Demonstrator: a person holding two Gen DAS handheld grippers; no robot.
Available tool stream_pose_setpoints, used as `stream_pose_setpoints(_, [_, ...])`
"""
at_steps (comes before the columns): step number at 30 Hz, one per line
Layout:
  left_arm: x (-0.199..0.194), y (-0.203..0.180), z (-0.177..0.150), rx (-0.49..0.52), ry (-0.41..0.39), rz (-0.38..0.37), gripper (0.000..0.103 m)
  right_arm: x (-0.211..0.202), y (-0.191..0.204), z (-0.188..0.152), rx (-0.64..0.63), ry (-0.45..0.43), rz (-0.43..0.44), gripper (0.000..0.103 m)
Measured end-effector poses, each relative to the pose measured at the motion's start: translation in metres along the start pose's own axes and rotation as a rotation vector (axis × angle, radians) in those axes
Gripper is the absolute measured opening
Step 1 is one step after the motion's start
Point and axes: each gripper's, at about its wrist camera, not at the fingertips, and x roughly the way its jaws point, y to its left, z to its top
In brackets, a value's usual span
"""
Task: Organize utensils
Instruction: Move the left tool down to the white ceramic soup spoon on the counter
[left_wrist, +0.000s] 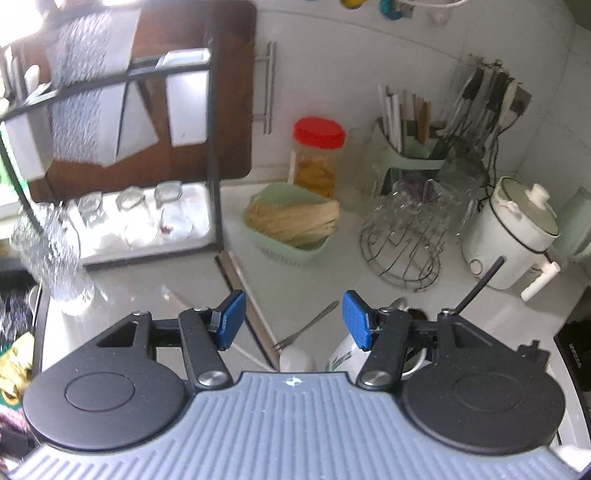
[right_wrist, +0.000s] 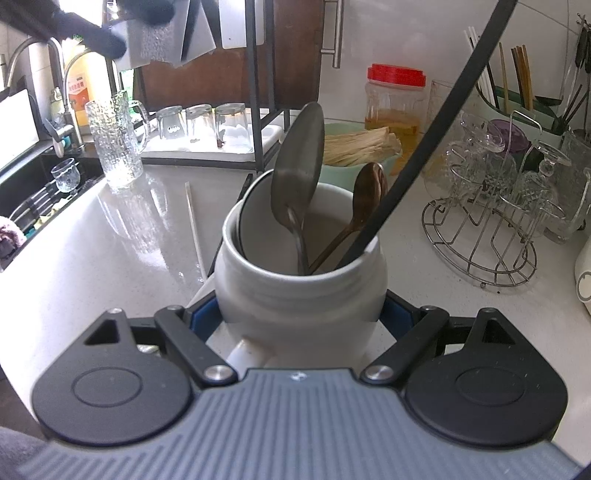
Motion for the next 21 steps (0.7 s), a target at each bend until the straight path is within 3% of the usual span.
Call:
stream_pose_setpoints(4, [0.014,0.018,-0.012,-0.063,0.006,0.059,0.063,0.0,0.001,-0.001,0.007,-0.005,-0.004,0.091])
stream_pose_setpoints(12, [0.049,0.035,-0.03,-0.091,0.063,0.079,0.063,-0.001,0.0,-0.002,0.009,-0.003,-0.009,0.091])
stream_pose_setpoints(17, [0.072,0.044,-0.035,-0.116,0.099,0.011,0.063,-0.005,-0.005,-0.004,0.032,-0.001,-0.039,0.091])
stream_pose_setpoints(21, [0.09,0.039,-0.047,-0.059,0.142,-0.036,0.063,-0.009,-0.007,-0.006,0.039,0.01,-0.052,0.091])
